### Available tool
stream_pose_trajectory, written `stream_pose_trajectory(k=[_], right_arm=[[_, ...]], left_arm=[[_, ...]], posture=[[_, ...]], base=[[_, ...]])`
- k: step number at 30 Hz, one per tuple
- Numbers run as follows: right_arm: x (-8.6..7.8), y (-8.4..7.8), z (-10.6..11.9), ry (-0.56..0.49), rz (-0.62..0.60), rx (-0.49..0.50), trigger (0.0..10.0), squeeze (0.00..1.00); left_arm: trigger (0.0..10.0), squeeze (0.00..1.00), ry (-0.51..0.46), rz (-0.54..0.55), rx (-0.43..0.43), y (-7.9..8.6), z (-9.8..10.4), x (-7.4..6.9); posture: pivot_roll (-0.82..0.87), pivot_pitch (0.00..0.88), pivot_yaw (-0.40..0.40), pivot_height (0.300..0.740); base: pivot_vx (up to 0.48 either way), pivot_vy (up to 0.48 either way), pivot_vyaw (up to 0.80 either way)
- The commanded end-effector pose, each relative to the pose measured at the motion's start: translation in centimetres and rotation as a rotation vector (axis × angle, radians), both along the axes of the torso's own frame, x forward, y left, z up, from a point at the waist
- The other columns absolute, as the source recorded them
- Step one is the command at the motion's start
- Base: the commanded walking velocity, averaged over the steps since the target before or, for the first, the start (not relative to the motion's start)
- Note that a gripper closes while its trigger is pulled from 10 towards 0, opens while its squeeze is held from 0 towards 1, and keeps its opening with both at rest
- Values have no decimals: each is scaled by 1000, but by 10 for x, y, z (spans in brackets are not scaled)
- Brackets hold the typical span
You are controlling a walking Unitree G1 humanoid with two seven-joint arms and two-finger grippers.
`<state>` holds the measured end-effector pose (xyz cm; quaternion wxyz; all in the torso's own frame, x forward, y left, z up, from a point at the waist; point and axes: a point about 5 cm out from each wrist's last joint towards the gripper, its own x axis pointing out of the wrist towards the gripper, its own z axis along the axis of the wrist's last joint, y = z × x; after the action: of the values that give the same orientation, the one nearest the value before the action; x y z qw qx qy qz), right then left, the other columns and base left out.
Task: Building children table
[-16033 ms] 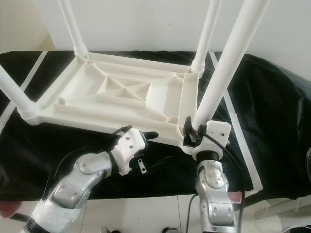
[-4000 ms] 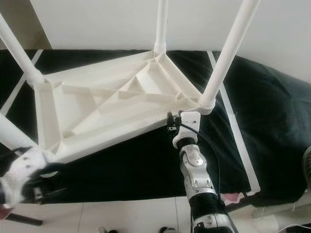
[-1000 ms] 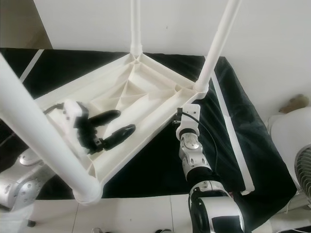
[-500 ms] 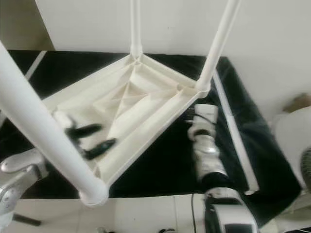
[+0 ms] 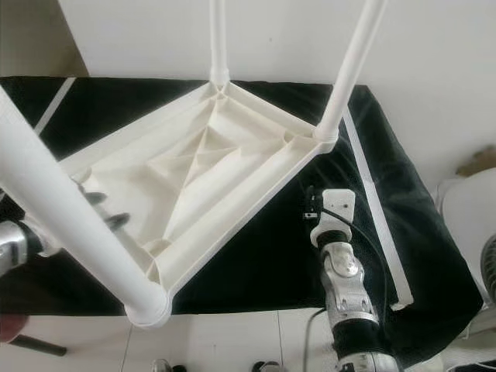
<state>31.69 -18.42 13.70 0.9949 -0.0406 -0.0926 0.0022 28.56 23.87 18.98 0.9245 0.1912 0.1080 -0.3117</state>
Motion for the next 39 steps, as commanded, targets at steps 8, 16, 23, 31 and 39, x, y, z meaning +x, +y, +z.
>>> stream_pose_trajectory(k=[8, 16, 23, 31, 39], right_arm=[[-10, 6, -7, 40, 28, 1, 10000, 0], [-11, 5, -3, 53, 42, -7, 10000, 0], [-11, 10, -3, 62, 67, -13, 10000, 0], [-12, 12, -1, 70, 113, -24, 10000, 0], [-10, 13, 2, 69, 136, -39, 10000, 0]], left_arm=[[10000, 0, 209, -357, 80, 1, -8, -19], [10000, 0, 148, -369, 150, -2, -7, -13], [10000, 0, 65, -351, 258, -5, -12, 6], [10000, 0, 45, -400, 361, -9, -18, 16], [10000, 0, 73, -427, 465, -8, -30, 24]], posture=[[-62, 176, 10, 740], [-58, 174, 2, 740], [-61, 166, -8, 740], [-60, 154, -14, 740], [-65, 153, -8, 740]], base=[[0, 0, 0], [0, 0, 0], [0, 0, 0], [0, 0, 0], [0, 0, 0]])
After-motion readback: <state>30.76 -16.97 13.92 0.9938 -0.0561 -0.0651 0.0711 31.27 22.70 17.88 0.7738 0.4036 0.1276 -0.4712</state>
